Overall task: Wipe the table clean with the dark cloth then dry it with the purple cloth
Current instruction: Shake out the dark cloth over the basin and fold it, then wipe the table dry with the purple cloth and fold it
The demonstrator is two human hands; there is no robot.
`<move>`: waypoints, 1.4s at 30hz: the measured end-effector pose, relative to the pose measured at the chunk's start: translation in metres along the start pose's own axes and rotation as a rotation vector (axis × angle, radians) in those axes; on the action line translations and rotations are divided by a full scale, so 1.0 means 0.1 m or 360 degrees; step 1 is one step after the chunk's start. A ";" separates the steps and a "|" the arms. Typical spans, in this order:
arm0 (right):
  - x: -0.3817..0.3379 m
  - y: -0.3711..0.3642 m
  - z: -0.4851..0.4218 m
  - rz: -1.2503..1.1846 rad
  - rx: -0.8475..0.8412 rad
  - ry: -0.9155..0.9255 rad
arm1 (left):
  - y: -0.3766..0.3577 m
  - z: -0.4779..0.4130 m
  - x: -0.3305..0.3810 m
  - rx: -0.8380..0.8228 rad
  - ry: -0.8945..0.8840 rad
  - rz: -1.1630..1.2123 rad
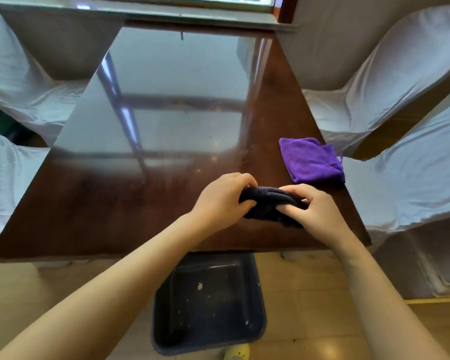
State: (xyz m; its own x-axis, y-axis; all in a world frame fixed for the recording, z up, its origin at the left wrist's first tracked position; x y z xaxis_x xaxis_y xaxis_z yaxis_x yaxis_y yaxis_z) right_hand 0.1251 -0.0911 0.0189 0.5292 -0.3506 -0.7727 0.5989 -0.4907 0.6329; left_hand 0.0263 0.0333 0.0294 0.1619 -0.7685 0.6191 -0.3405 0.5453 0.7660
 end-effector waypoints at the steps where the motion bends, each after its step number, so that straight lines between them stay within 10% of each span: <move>1: 0.08 0.16 -0.04 0.0055 0.0035 -0.0022 | -0.09 -0.14 0.09 0.0008 -0.0019 -0.0015; 10: 1.05 0.94 -0.27 0.0499 0.0167 -0.0139 | -1.18 -1.06 0.61 -0.0081 -0.0164 -0.0251; 22: 1.72 0.73 -0.13 0.0506 -0.0518 -0.0226 | -1.86 -0.96 0.56 -0.0537 -0.0064 -0.0324; 28: 1.61 1.02 -0.69 0.0581 0.0004 -0.0191 | -1.58 -1.44 0.36 -0.0115 0.0070 -0.0244; 34: 1.76 0.77 -1.19 0.1133 -0.0314 -0.0161 | -1.71 -1.76 0.15 -0.0265 0.0068 -0.0527; 42: 1.45 0.74 -1.58 0.0910 -0.0201 0.0130 | -1.20 -1.98 -0.06 0.0051 0.0063 -0.0427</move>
State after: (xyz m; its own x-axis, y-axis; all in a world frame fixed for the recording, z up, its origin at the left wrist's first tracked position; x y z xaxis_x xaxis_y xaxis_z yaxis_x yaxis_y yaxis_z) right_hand 0.3414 -0.0521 -0.0381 0.8307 -0.4664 -0.3040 0.2692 -0.1413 0.9526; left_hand 0.2495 0.0384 -0.0321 0.2863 -0.8699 0.4016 -0.3098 0.3126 0.8979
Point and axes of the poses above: each hand's wrist, its own z-axis away from the middle knuckle, its own y-axis out of the back of the hand, x = y × z, the point moved 8 cm from there along -z, towards the middle knuckle, and after that the axes turned 2 degrees about z, right-handed, at the moved point
